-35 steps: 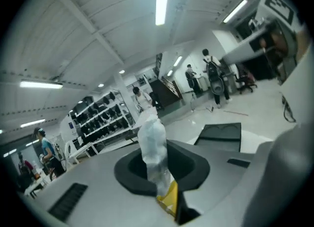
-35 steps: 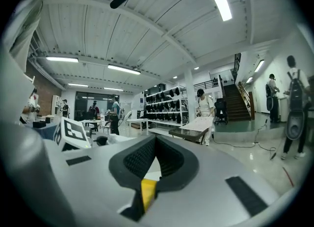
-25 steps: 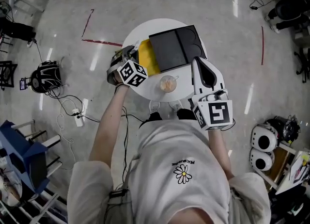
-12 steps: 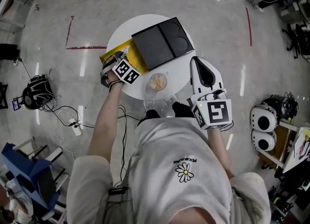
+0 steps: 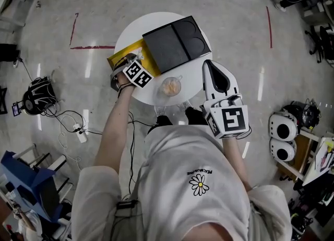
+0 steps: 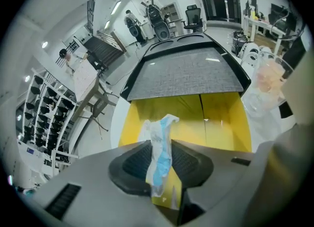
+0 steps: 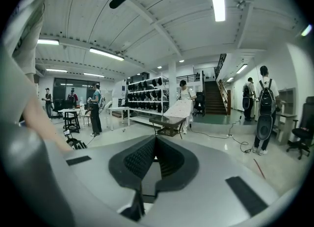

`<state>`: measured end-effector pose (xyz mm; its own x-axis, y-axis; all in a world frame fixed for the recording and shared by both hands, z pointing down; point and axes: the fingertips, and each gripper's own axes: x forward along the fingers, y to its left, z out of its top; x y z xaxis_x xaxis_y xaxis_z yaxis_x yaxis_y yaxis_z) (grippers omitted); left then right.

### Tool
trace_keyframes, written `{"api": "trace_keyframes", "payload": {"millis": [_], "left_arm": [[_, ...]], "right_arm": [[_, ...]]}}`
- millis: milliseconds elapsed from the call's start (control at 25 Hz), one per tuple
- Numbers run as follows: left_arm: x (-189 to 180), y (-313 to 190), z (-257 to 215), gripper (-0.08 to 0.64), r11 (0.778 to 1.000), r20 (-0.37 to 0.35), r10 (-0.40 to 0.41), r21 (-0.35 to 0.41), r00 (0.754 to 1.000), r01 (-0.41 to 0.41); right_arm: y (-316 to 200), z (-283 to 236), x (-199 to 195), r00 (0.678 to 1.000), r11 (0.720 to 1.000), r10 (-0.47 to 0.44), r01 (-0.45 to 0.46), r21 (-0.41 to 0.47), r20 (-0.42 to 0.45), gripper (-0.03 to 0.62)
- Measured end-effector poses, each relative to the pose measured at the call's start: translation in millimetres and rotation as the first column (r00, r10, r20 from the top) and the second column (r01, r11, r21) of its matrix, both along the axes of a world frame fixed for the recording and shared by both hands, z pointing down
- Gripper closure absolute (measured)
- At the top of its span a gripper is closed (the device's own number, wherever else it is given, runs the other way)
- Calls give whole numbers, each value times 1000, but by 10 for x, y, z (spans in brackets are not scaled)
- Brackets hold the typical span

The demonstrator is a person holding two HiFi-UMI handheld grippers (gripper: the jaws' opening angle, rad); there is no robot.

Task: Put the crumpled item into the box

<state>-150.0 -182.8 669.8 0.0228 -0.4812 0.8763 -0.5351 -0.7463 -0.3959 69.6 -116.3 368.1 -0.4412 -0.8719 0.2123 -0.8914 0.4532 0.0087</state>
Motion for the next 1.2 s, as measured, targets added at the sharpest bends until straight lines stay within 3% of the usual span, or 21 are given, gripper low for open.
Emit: {"api": "trace_keyframes", "payload": {"millis": [120,320,720,880,1040,1160,1200], "left_arm": [[53,72,89,403,996,-64,-18,-83,998,12],[85,132,143,327,978,-172,-117,-193,978,83],[177,239,97,248,971,-221,-140,-221,965,90],[250,171,-59,238,979,-252,-143,-181,957,99],[219,-79,-398,238,988,-287,-147,-83,947,128],[199,-312,-826,244,985,-309,-142,46,940,164],[199,-402,-1040,292,977,-317,-133,120,939,179]], "right_arm": [[-3,2,-16,1000,1000,-3,3,-1,1,589],[-3,-2,2,1000,1000,-10,10,1,-1,589],[35,-30,-2,999,999,-33,33,8,9,589],[32,-52,-12,998,998,-54,54,18,14,589],[3,-119,-139,996,995,-88,87,42,26,589],[-24,-200,-176,994,993,-101,98,60,43,589],[-35,-231,-174,993,993,-105,102,68,48,589]]}}
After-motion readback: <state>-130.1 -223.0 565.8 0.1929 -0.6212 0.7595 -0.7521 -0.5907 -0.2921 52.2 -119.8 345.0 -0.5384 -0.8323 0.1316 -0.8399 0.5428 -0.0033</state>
